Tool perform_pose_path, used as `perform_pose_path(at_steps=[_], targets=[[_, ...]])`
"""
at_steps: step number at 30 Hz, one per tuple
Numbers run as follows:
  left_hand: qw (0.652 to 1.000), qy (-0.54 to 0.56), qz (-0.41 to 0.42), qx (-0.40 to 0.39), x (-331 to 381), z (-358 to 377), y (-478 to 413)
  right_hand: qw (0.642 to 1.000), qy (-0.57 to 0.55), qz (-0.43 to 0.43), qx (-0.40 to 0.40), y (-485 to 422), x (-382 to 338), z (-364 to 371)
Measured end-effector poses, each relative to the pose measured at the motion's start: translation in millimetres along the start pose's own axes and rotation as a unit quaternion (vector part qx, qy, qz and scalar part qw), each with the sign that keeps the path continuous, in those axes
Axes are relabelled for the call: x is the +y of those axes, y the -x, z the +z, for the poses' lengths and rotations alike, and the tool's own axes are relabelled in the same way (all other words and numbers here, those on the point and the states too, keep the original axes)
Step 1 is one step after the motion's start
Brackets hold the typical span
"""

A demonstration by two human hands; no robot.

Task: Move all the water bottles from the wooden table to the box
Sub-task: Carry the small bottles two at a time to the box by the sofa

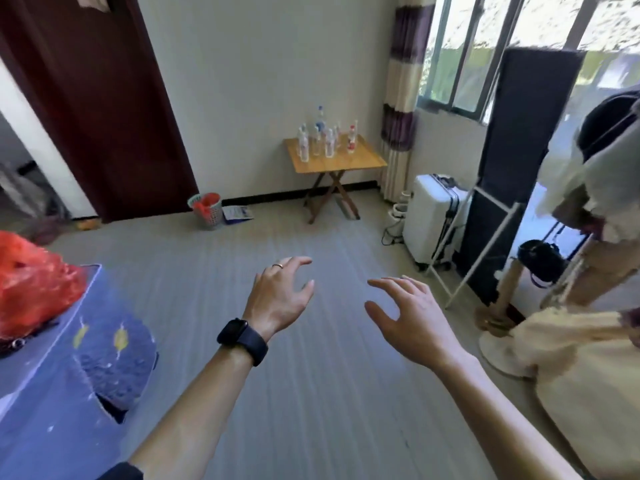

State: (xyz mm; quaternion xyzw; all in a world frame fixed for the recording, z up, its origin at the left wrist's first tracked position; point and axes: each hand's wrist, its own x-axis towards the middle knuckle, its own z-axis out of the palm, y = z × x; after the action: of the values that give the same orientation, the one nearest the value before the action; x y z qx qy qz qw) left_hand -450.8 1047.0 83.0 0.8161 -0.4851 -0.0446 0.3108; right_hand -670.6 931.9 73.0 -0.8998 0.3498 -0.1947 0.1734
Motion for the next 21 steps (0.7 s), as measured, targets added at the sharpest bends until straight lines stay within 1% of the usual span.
perform_pose_path(at_steps=[3,7,15,21], targets=[[1.0,-0.001,0.011,0.019,-17.6,-20.2,-62.9,1.0,-0.001,-0.008,0.02,-67.2,-3.6,1.2],[0.999,0.007,0.025,0.033,-25.6,-31.6,-151.0,0.998,-0.012,-0.005,0.054,-150.3,9.2,-2.9],[0.994,-0.052,0.075,0.061,-11.0,-17.2,-341.4,0.992,-0.007,-0.021,0.121,-331.0,67.4,-24.8],[0.995,-0.031,0.051,0.081,-9.4,0.1,-461.8,0.989,-0.029,-0.034,0.138,-462.5,115.6,-36.4]])
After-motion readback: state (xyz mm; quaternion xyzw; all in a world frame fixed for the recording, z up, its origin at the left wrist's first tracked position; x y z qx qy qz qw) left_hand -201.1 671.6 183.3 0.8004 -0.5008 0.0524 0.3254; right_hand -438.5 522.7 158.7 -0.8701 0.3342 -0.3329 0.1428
